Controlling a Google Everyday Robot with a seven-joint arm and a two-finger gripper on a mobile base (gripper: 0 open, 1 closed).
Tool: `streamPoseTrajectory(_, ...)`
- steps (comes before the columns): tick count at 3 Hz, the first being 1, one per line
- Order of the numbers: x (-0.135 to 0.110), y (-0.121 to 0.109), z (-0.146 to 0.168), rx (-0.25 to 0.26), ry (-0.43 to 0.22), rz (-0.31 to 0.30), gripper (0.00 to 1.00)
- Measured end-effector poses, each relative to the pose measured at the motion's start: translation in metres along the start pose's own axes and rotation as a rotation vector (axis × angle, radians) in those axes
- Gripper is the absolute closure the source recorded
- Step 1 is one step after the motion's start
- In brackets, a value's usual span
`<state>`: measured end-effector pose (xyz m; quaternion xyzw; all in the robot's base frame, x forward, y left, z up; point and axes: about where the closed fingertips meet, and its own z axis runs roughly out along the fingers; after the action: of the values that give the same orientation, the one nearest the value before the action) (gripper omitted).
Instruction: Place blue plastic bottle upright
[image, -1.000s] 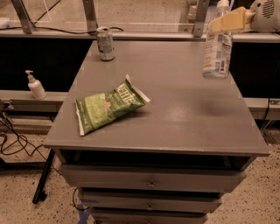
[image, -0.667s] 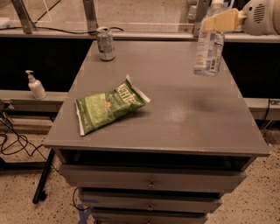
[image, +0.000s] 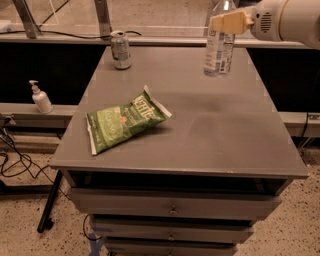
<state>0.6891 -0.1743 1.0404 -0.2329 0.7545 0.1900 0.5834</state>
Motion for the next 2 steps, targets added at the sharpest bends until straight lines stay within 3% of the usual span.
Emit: streamPoseTrajectory(2, 0.0085, 0.0077, 0.0108, 0.004, -0.092, -0.149, 1.00)
